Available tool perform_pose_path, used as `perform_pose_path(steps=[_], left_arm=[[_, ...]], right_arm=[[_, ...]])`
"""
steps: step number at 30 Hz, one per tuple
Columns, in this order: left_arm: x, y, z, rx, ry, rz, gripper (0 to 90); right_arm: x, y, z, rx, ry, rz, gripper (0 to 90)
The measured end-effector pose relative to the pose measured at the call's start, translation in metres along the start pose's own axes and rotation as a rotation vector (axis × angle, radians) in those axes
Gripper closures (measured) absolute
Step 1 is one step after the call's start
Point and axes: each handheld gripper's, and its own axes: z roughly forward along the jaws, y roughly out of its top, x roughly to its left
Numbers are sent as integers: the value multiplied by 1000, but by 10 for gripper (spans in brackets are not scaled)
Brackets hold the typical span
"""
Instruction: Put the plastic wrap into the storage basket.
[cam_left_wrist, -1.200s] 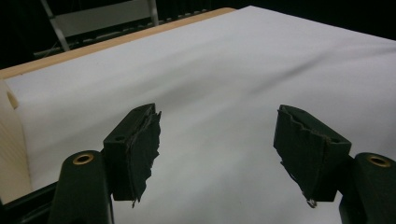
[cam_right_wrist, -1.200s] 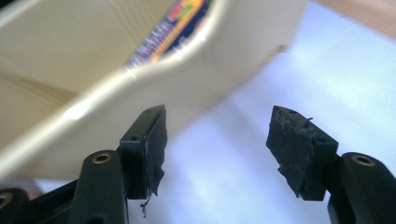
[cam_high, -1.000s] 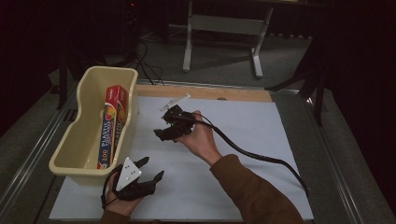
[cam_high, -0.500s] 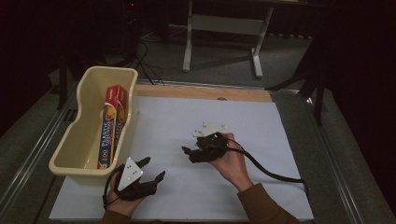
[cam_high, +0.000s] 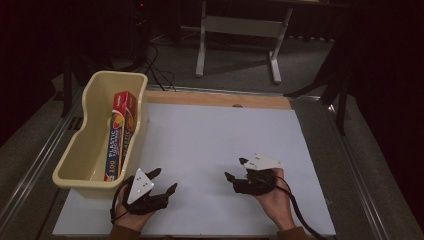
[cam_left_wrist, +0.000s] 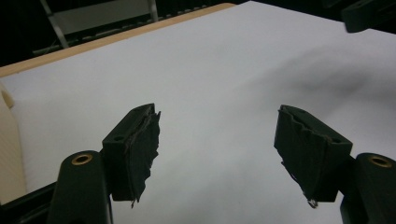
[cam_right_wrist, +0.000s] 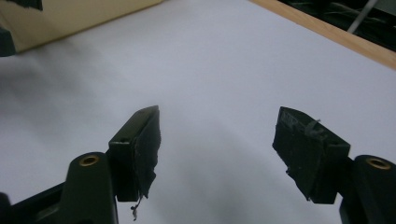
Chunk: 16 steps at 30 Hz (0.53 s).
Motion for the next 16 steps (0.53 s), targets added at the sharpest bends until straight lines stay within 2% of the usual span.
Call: perform_pose_path(steps=[1, 3, 6, 9, 11, 14, 16], left_arm=[[0, 0, 0, 1, 0, -2, 303], [0, 0, 0, 2, -3, -7, 303], [0, 0, -1, -2, -7, -9, 303], [0, 0, -1, 0, -11, -14, 300], [0, 0, 0, 0, -13, -16, 295], [-1, 1, 0, 2, -15, -17, 287], [0, 1, 1, 5, -14, -28, 273]], right_arm=[[-2, -7, -2, -31, 16, 25, 283], [-4, -19, -6, -79, 14, 33, 235], [-6, -31, -12, -102, -19, 8, 179], [-9, -43, -18, -125, -36, 12, 152], [-12, -49, -19, -125, -34, 14, 149], [-14, -53, -16, -116, -48, -16, 146], [-14, -54, -14, -110, -31, -25, 143]])
